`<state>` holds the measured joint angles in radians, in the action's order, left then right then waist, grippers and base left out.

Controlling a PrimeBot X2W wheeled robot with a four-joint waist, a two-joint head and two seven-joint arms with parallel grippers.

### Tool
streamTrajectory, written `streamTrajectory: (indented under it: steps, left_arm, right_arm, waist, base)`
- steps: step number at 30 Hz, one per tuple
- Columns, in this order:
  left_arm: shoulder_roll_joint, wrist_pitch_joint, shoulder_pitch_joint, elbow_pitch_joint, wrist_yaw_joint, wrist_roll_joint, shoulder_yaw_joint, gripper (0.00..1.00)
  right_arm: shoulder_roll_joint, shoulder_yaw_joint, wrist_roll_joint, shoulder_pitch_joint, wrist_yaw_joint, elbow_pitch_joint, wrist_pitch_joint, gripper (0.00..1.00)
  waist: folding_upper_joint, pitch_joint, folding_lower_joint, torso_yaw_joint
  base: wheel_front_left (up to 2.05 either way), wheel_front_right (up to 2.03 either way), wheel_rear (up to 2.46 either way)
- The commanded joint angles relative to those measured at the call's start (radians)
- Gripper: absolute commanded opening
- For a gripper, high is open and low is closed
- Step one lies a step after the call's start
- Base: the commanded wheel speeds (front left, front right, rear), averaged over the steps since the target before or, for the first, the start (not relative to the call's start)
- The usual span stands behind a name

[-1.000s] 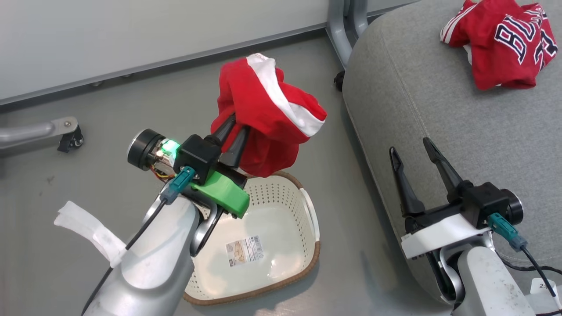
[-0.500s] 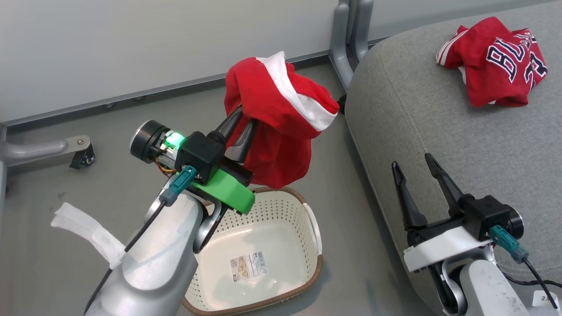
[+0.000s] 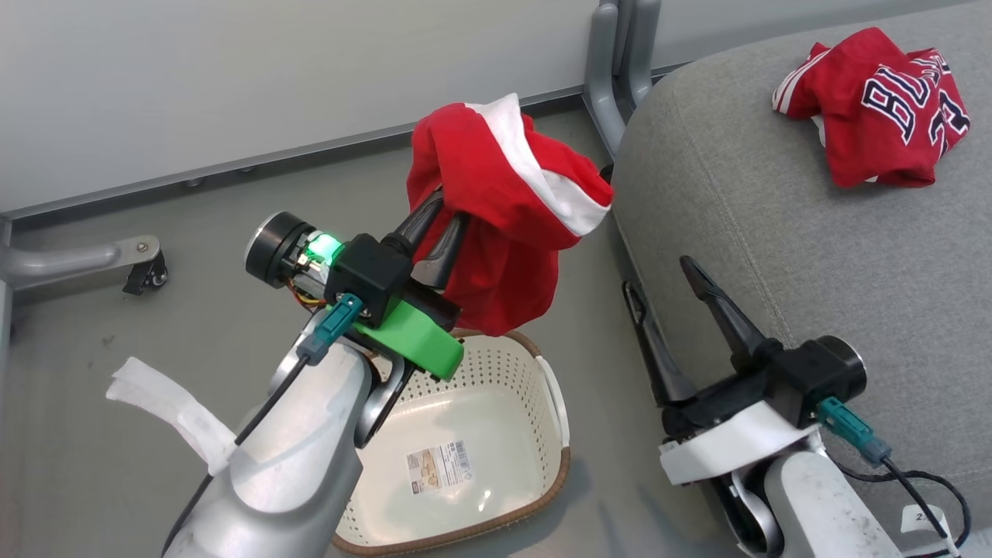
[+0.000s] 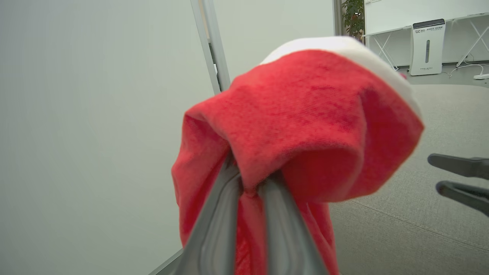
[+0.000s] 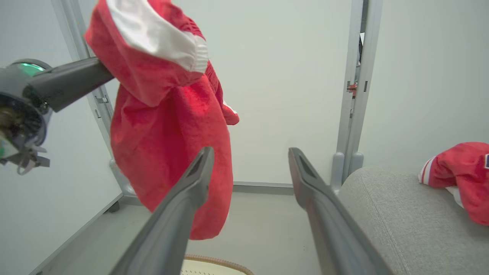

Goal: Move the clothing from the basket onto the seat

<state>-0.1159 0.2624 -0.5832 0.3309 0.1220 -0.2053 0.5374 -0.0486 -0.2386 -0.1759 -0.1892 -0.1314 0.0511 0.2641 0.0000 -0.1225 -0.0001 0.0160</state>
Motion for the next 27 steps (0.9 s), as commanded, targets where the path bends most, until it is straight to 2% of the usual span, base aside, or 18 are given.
streamTrajectory:
  steps: [1,12,27]
  left_arm:
    - [0.003,0.003,-0.006,0.002,0.003,0.005,-0.001,0.00]
    - [0.024,0.003,-0.028,0.004,0.007,0.012,0.022,0.00]
    - [0.060,0.003,-0.053,-0.012,0.006,0.006,0.071,0.00]
  right_arm:
    - [-0.004,-0.018,-0.007,-0.019,0.001,-0.009,0.001,1.00]
    - [-0.003,-0.157,-0.072,-0.117,0.001,0.023,0.001,1.00]
    - [-0.003,-0.230,-0.194,-0.215,0.001,0.143,0.001,1.00]
  waist:
    - [0.0000,-0.004,0.0001,-0.001]
    - [0.0000,-0.031,0.0001,0.011]
    - [0.0000,-0.084,0.0001,0.050]
  base:
    - [0.00,0.00,0.00]
    - [0.00,0.00,0.00]
    - [0.00,0.00,0.00]
